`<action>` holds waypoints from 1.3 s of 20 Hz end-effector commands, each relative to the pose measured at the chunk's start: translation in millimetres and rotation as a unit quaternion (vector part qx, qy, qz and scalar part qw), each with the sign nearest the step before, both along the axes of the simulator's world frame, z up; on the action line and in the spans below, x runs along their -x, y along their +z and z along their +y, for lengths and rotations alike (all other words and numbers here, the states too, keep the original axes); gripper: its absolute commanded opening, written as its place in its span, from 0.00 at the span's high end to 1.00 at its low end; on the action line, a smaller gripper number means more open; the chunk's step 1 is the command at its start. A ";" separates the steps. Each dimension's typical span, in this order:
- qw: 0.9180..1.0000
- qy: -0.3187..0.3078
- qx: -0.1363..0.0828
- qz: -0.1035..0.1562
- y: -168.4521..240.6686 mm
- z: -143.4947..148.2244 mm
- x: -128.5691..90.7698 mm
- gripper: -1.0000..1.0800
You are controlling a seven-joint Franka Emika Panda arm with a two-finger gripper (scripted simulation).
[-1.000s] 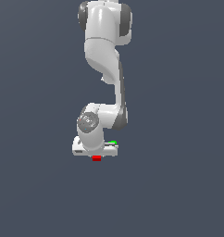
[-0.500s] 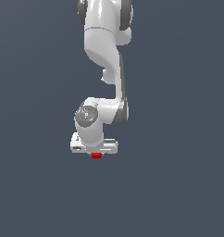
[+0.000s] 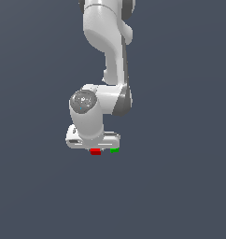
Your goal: Stack the red cube on top of the green cube.
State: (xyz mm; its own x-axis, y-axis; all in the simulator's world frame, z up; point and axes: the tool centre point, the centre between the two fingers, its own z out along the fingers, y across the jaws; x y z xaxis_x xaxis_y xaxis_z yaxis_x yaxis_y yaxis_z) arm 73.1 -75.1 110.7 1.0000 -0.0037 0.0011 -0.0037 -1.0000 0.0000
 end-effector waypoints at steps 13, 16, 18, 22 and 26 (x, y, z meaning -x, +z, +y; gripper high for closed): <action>1.000 0.000 0.000 0.000 0.0 11.4 7.2 1.00; 1.000 0.000 0.000 0.000 -7.9 22.3 14.9 1.00; 1.000 0.000 0.000 0.000 -15.0 32.2 21.7 1.00; 1.000 0.000 0.000 0.000 -30.5 53.2 35.6 1.00; 1.000 0.000 0.000 0.000 -41.9 69.0 45.7 1.00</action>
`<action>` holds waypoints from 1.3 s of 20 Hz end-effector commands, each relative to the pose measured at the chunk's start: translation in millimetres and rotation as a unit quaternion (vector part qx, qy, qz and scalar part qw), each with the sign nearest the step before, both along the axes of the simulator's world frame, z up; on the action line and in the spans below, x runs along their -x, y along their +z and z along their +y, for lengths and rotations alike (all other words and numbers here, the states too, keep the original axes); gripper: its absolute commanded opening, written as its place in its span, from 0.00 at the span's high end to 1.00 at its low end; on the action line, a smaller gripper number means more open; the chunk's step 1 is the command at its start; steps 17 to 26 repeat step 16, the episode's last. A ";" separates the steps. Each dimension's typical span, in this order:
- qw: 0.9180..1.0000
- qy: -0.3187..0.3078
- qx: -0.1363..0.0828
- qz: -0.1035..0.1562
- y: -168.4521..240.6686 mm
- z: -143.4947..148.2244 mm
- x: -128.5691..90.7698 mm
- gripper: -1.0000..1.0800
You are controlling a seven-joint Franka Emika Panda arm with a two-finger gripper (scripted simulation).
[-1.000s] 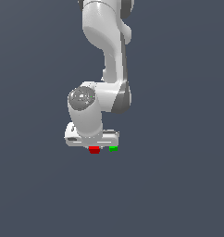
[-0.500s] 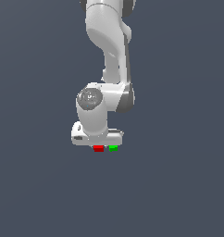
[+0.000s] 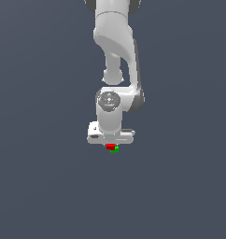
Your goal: Stack the red cube on top of the green cube.
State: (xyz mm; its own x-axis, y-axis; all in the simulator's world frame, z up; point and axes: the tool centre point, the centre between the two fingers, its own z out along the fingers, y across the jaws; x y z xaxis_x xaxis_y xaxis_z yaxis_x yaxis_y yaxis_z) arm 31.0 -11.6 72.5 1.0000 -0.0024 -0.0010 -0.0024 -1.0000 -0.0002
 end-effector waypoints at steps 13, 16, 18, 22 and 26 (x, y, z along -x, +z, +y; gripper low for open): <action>1.000 0.000 0.000 -0.001 -11.3 15.9 9.2 0.04; 1.000 0.000 0.000 -0.001 -11.3 15.9 9.2 0.04; 1.000 0.000 0.000 -0.001 -11.3 15.9 9.2 0.04; 1.000 0.000 0.000 -0.001 -11.3 15.9 9.2 0.04; 1.000 0.000 0.000 -0.001 -11.3 15.9 9.2 0.04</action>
